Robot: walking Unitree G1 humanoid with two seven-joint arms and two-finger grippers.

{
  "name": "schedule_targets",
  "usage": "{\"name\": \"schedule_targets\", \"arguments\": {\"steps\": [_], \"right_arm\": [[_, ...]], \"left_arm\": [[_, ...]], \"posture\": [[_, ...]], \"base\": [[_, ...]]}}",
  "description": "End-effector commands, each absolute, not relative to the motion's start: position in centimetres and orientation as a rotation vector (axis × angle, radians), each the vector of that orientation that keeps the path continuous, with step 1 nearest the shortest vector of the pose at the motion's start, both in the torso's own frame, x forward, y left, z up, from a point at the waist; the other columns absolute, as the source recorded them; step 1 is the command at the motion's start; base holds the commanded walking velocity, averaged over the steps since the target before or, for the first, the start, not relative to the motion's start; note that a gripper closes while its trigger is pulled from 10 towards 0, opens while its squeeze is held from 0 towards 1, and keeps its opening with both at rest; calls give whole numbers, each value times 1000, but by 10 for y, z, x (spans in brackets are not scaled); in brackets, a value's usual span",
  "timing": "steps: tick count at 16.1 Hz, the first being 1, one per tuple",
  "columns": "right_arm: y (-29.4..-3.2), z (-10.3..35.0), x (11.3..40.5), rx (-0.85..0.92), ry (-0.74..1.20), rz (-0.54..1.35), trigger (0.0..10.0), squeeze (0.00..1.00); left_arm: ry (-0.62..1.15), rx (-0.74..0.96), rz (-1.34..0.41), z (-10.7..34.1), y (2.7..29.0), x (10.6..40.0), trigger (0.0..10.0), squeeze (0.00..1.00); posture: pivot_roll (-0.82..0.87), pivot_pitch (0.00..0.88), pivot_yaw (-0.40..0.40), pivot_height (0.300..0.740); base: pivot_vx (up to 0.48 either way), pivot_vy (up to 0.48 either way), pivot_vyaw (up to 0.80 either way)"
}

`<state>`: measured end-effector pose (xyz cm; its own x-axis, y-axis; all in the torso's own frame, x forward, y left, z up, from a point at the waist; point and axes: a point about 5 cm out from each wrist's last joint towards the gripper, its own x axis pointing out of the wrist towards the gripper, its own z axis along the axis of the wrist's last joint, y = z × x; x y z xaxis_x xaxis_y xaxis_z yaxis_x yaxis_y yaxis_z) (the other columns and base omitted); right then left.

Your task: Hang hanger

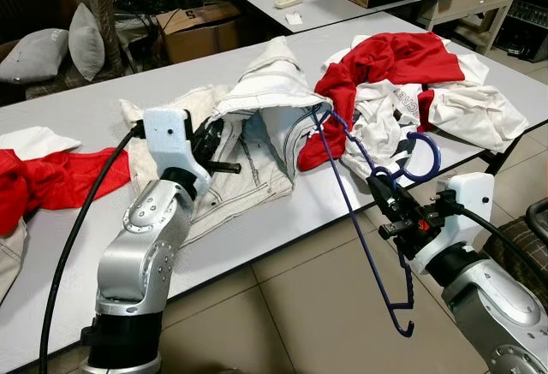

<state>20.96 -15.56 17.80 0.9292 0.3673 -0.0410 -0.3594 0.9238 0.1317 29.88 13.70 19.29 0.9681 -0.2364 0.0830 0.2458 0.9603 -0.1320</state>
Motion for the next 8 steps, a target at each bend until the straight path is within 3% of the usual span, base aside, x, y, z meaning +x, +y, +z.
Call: {"name": "schedule_targets", "arguments": {"steps": [1, 8], "right_arm": [[-156, 178, 208, 115, 74, 375, 10000, 0], [-157, 177, 206, 116, 78, 361, 10000, 0]], "left_arm": [[-67, -130, -254, 194, 135, 297, 10000, 0], [-52, -121, -282, 193, 133, 295, 10000, 0]], "posture": [[-105, 0, 84, 740], [-101, 0, 94, 740]], "base": [[-289, 0, 0], [-283, 0, 0]]}}
